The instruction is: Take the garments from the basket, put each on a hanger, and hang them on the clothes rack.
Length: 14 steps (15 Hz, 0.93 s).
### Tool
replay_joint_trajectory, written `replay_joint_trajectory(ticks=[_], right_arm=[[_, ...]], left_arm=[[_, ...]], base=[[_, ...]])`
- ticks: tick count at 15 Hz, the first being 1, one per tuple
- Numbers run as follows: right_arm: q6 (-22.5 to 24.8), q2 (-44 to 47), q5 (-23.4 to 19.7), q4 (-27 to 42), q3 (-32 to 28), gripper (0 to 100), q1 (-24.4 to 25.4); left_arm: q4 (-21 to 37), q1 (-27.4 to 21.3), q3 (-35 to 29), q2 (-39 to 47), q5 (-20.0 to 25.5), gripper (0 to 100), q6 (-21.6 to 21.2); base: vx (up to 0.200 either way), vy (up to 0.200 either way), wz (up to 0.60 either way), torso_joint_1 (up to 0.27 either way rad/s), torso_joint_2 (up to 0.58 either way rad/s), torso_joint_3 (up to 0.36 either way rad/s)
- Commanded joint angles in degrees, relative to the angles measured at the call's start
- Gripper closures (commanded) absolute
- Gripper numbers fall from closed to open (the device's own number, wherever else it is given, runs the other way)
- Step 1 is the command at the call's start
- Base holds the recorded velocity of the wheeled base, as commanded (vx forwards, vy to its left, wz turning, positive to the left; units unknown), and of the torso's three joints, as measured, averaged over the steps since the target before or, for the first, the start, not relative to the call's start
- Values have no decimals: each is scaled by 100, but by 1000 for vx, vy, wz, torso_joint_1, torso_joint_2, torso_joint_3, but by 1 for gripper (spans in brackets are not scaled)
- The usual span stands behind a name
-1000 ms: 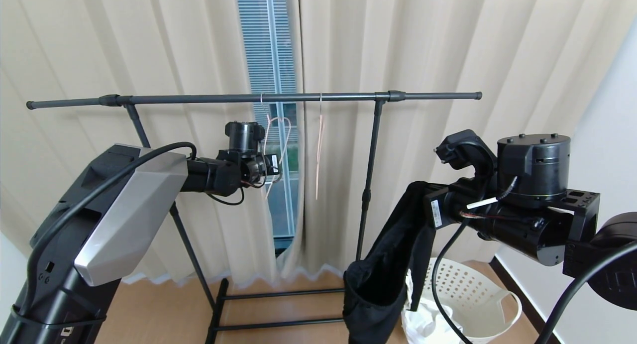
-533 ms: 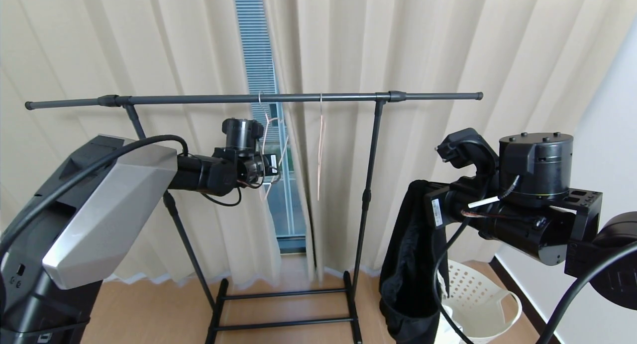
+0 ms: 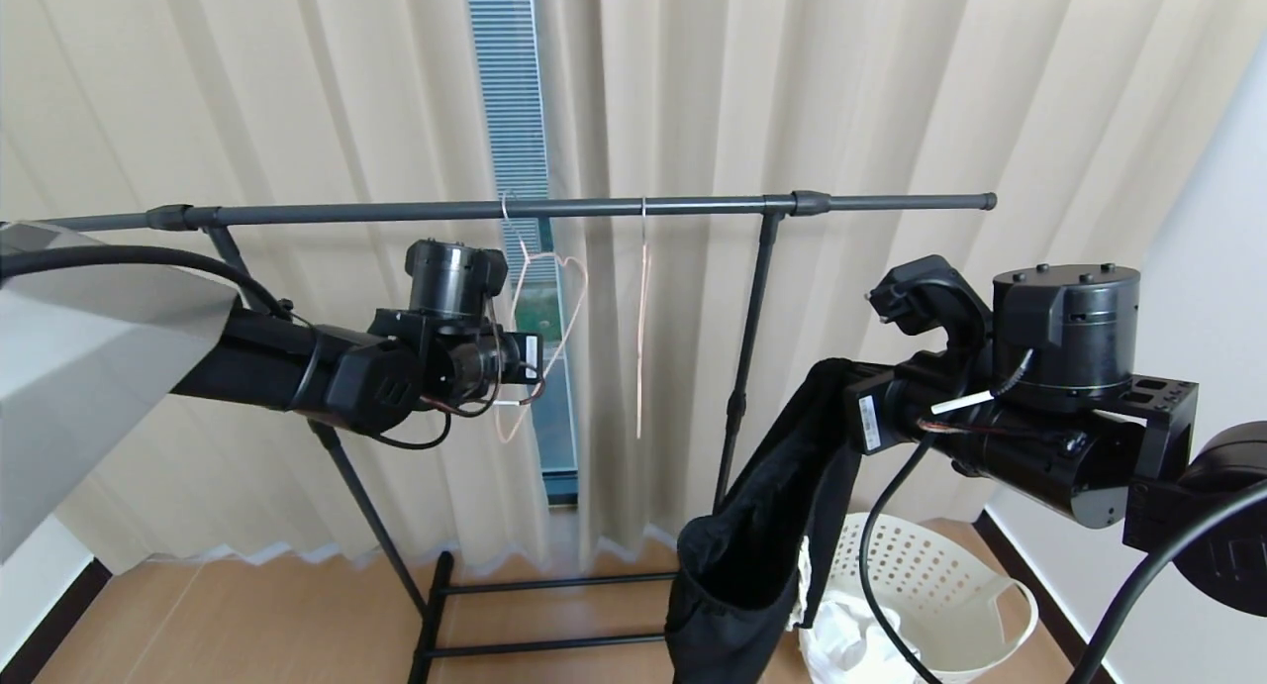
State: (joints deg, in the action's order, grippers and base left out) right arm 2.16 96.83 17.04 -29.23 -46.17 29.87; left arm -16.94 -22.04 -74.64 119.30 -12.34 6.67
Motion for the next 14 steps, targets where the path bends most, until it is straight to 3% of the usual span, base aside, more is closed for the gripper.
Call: replay_joint_trajectory(ticks=[1,7,11,14], right_arm=[[4,11,10,-3,2,100,10],[4,-50,18,-3,37,100,19],[4,-41,18,-3,-6,100,19],[4,-50,18,-3,-15,100,19]], left_arm=[[-424,-81,679,-697,-6,100,-236],[-846,95,503,-302,-6,100,-280],[-872,77,1083,-732,21,100,-298],[-1250,77,1734,-1093,38,100,-473]], base=[[0,0,0,0,0,0],[0,0,0,0,0,0],[0,0,0,0,0,0],[0,0,0,0,0,0]])
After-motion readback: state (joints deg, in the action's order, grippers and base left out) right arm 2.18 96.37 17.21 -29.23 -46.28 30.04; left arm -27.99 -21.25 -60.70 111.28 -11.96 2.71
